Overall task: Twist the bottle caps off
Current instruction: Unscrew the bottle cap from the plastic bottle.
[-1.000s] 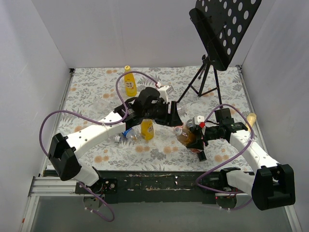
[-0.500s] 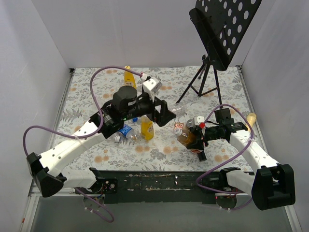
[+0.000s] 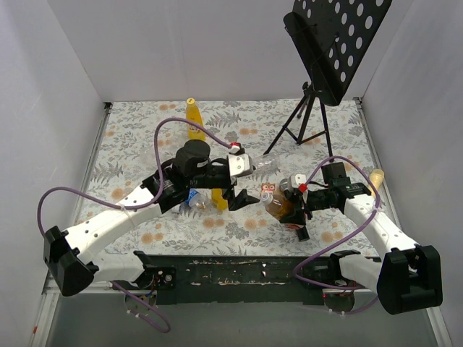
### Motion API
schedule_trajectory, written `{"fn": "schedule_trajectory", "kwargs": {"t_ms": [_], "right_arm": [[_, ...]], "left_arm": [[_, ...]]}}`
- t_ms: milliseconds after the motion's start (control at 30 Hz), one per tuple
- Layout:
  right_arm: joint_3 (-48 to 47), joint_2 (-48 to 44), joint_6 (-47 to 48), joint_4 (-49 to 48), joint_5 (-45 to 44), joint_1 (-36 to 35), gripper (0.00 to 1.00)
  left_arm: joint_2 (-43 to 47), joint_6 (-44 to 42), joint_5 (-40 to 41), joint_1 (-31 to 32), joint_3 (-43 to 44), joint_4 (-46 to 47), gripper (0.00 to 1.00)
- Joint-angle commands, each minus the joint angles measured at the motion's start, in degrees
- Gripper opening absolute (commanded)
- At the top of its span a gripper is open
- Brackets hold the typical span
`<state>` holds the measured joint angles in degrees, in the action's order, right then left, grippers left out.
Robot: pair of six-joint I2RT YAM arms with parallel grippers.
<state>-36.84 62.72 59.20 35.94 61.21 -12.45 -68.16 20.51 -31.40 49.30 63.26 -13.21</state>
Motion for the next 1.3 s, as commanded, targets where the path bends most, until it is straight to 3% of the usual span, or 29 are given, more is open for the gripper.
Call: {"fn": "schedule_trajectory", "kwargs": {"t_ms": [0,567,967,1133,1267], "right_arm": [[-0.2,-0.7,1.4,0.4,1.0,-0.1,0.01],[-0.2,-0.8,1.9,1.0,1.2,-0.1,0.01],[-0.4,-0.3,2.1,1.1,1.4,-0.1,0.01],[-0.5,-0.3,2.0,1.1,1.4,-0.1,0.01],[-0.5,-0.3,2.1,1.2,1.4,-0.1,0.01]], "left_arm": [[-2.7,-5.3,-6.6,0.0,2.1,1.4,0.98],[-9.6,-7.2,-9.3,0.0,2.2,1.6,0.91],[-13.2,-6.1,-10.9,0.1,4.0,1.3,0.73],[-14.8,-5.6,-12.7,0.0,4.6,0.4,0.56],[-15.6,-5.0,-13.7,0.0,5.4,-0.2,0.2]]}}
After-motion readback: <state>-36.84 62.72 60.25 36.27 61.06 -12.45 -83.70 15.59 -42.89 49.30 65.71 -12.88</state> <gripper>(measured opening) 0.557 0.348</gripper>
